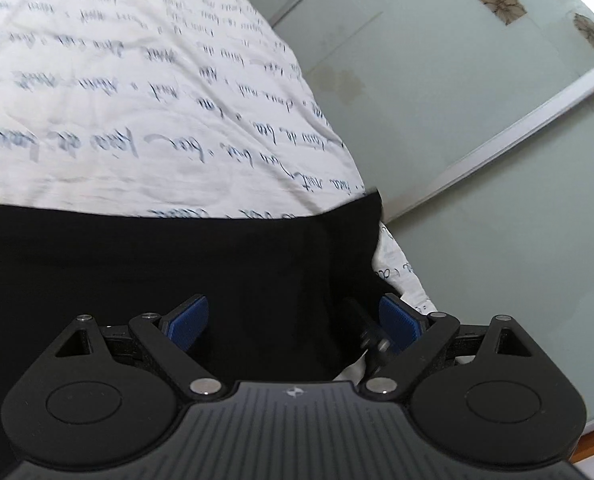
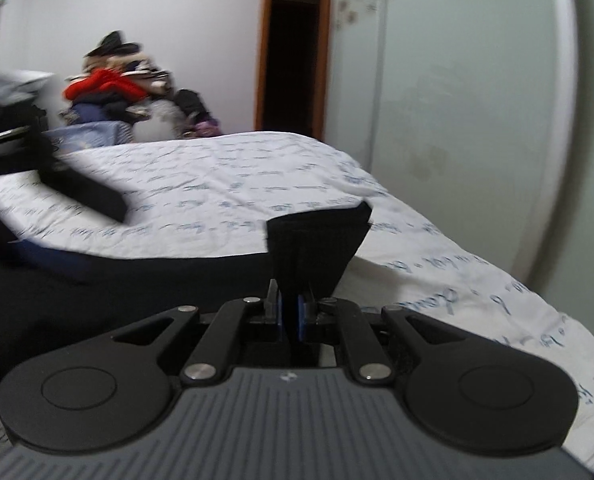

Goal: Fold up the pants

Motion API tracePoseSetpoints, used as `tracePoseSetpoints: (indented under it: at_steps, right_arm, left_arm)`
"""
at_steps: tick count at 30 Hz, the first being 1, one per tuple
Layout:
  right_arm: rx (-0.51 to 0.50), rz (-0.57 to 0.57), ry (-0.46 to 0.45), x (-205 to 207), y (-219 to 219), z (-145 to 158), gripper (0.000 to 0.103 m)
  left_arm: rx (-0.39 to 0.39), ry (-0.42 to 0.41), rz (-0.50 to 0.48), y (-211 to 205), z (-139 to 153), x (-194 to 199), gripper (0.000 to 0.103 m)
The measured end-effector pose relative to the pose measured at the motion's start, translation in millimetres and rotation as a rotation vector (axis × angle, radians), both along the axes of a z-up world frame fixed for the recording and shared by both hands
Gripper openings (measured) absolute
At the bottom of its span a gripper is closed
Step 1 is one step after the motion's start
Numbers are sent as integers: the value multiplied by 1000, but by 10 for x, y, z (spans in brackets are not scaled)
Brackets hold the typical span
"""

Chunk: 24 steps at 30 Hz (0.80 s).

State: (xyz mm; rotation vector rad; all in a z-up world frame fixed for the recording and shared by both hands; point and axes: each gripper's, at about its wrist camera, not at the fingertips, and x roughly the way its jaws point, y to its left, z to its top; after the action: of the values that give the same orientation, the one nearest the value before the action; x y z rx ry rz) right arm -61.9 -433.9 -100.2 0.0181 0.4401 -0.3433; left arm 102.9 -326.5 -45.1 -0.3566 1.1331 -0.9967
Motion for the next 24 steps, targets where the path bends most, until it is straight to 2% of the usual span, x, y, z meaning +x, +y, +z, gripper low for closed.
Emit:
tracePoseSetpoints:
  at_steps: [7,11,13,15,17,20,24]
  right_arm:
    - [-131,157,17,-37,403,27,9]
    - [-183,230,39,-29,543,2,9]
    - [-206,246,49,-26,598,-9,9]
    - [-238,247,60,-45,655,-44,9]
    - [-264,241,70,-42,698,-43,11]
    - [-270,243,82,-16,722,-46,16]
    - [-270,230,106,27,757,-71,15]
  left_arm:
    - [-50,125,46,-165,-225,132,93]
    - [-115,186,40,-202,-318,193,92]
    - [-133,201,32,-212,-338,198,82]
    - [-105,177,16,-231,-327,181,43]
    - [-81,165,25,-222,-339,165,30]
    - [-88,170,26,-214,-371,168,17]
    - [-74,106,18,-213,-335,130,14]
